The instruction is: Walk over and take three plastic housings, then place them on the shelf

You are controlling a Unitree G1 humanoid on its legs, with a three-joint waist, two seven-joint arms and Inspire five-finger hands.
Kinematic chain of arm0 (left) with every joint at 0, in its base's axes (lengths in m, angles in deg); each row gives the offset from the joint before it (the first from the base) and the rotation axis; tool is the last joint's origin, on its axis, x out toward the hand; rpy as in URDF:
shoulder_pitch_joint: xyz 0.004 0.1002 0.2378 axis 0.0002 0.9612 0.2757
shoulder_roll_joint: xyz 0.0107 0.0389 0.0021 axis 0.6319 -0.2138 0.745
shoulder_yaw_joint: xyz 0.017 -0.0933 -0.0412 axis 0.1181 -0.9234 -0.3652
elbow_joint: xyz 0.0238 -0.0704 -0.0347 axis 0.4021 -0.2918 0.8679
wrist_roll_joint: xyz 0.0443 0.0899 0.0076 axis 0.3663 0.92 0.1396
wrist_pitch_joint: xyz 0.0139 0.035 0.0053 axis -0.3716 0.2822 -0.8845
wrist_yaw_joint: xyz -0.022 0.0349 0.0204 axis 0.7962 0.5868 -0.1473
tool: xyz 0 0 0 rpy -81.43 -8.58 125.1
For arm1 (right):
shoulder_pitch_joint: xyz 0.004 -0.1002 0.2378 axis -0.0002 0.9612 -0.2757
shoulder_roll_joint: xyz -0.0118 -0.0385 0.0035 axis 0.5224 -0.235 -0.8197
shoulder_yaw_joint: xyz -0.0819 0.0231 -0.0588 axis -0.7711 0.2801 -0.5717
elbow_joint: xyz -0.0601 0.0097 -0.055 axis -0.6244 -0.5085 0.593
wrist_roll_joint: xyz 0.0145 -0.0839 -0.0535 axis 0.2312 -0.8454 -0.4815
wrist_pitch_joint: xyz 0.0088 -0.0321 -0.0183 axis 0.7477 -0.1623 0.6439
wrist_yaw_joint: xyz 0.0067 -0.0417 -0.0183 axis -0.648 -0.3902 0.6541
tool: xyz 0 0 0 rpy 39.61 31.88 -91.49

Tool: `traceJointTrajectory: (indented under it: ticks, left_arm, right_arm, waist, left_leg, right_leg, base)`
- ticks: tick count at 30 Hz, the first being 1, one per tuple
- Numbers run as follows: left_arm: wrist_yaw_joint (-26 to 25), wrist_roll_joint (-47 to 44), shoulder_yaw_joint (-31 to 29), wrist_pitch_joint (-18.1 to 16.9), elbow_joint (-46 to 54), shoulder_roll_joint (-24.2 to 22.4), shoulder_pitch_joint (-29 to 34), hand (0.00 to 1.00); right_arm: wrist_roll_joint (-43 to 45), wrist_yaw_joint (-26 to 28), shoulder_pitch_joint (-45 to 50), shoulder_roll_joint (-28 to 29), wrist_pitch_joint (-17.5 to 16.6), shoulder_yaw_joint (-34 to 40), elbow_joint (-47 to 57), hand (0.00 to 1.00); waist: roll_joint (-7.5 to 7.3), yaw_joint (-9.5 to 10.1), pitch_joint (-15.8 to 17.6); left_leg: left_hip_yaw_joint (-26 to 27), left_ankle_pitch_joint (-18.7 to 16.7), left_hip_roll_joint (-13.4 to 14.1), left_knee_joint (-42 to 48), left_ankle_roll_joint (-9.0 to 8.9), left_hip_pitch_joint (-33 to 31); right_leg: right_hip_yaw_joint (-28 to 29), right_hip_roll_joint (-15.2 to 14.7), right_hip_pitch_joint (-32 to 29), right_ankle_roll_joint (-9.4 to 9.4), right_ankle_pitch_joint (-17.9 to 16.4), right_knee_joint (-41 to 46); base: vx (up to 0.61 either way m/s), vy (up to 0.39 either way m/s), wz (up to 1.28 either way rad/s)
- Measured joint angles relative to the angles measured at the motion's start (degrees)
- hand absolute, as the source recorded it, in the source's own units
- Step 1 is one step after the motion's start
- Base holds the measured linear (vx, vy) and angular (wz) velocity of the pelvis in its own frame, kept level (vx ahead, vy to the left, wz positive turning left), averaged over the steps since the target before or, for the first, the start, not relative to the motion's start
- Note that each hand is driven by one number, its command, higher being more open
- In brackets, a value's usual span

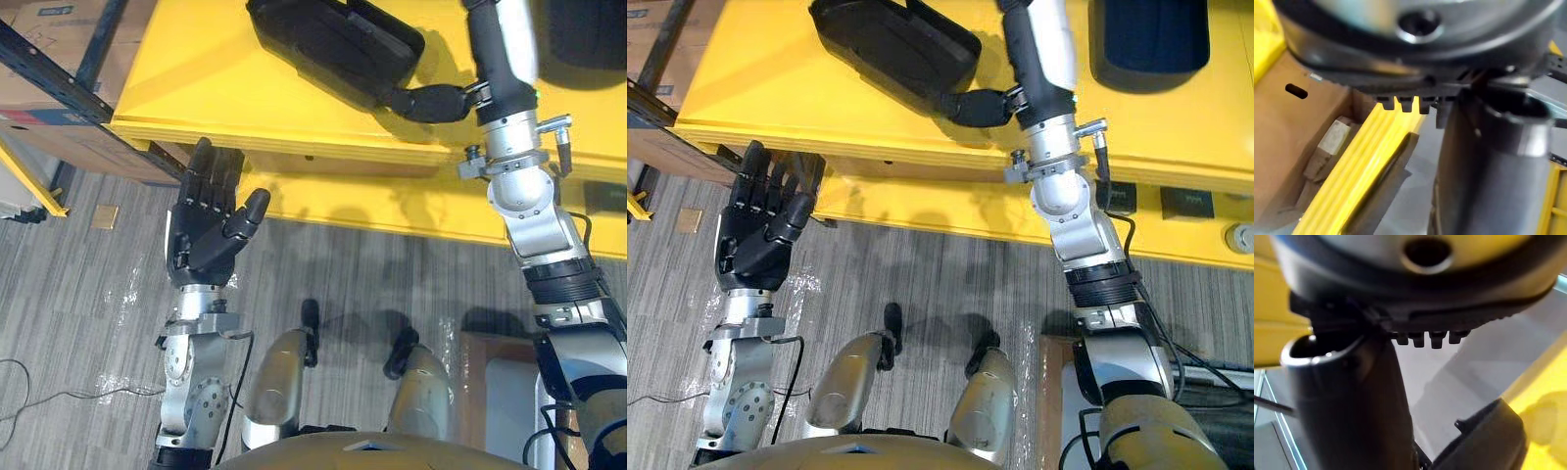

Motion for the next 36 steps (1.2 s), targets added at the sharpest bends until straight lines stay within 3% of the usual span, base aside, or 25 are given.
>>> traceJointTrajectory:
  ticks: [1, 2, 10, 13, 20, 27, 28, 36]
  left_arm:
    - [-0.04, 0.04, 0.43, -0.31, -0.54, 0.0, -0.46, 1.0]
    - [-2.51, 0.94, 3.59, -2.16, -2.74, 0.14, -1.16, 1.0]
    - [-2.45, 0.9, 3.16, -2.16, -2.79, 0.13, -1.06, 1.0]
    - [-2.17, 0.73, 1.97, -2.15, -4.64, 0.13, -0.78, 1.0]
    - [-1.84, 0.04, -0.56, -1.51, -6.61, 0.15, 3.39, 1.0]
    - [-1.39, 0.11, -0.08, -0.41, -7.34, 0.16, 3.44, 1.0]
    - [-1.28, 0.12, -0.02, -0.33, -7.34, 0.16, 3.44, 1.0]
    - [-0.16, 0.09, 0.21, 0.77, -9.95, 1.02, 3.88, 1.0]
  right_arm:
    - [-0.01, 0.48, -0.46, -0.54, 0.02, -0.71, 0.0, 1.0]
    - [0.05, 1.34, -5.08, -1.29, 0.33, -4.51, -2.19, 1.0]
    - [0.19, 1.33, -4.61, -1.23, 0.33, -4.44, -2.18, 1.0]
    - [0.34, 1.63, -2.89, -1.19, 0.31, -3.73, -1.86, 1.0]
    - [4.94, 6.98, -2.16, -1.2, 0.28, -1.76, -1.36, 1.0]
    - [5.85, 9.94, -0.36, -1.24, 0.76, -0.61, 0.48, 1.0]
    - [5.84, 10.33, -0.31, -1.24, 1.42, -0.61, 0.48, 0.0]
    - [2.22, 11.41, -0.22, -2.25, 2.69, -1.63, -2.66, 0.0]
  waist:
    - [0.06, -0.13, 0.36]
    - [-0.01, -0.88, 2.98]
    - [-0.04, -0.64, 3.0]
    - [-0.27, 0.92, 3.09]
    - [-0.54, 0.93, 2.98]
    - [-0.47, 0.53, 2.79]
    - [-0.43, 0.28, 2.7]
    - [-0.35, -0.46, 1.29]
  left_leg:
    - [-0.05, -0.07, 0.07, 0.27, -0.07, -0.1]
    - [-1.14, 3.31, 0.29, -3.79, -0.14, 1.24]
    - [-2.06, 4.97, 0.1, -6.17, -0.23, 1.83]
    - [-1.79, 5.42, 0.11, -8.33, -0.31, 3.8]
    - [-1.69, 7.93, -0.83, -14.83, -0.18, 8.17]
    - [-1.71, 10.61, -1.51, -20.97, -0.12, 11.62]
    - [-1.72, 10.9, -1.6, -21.52, -0.08, 11.79]
    - [-2.17, 12.94, -2.72, -25.15, 0.21, 14.56]
  right_leg:
    - [0.02, 0.04, 0.0, -0.03, -0.03, -0.02]
    - [-1.12, 0.64, 0.03, -0.99, -0.51, 0.02]
    - [-2.9, 0.88, 1.14, -1.12, -0.31, -1.13]
    - [-2.99, 1.53, 2.43, -1.09, 0.0, -2.2]
    - [-4.04, 1.07, 4.52, -0.92, 0.17, -3.13]
    - [-4.2, 0.57, 5.1, -0.89, 0.13, -2.97]
    - [-4.22, 0.55, 5.1, -0.89, 0.13, -2.97]
    - [-4.71, -0.61, 6.13, -0.64, -0.13, -1.93]
  base:
    - [-0.08, -0.006, 0.01]
    - [-0.04, 0.0, 0.0]
    - [0.0, -0.006, 0.07]
    - [0.01, -0.003, -0.02]
    - [0.04, -0.003, 0.03]
    - [0.05, -0.033, 0.0]
    - [0.07, -0.051, 0.04]
    - [0.04, -0.052, 0.05]
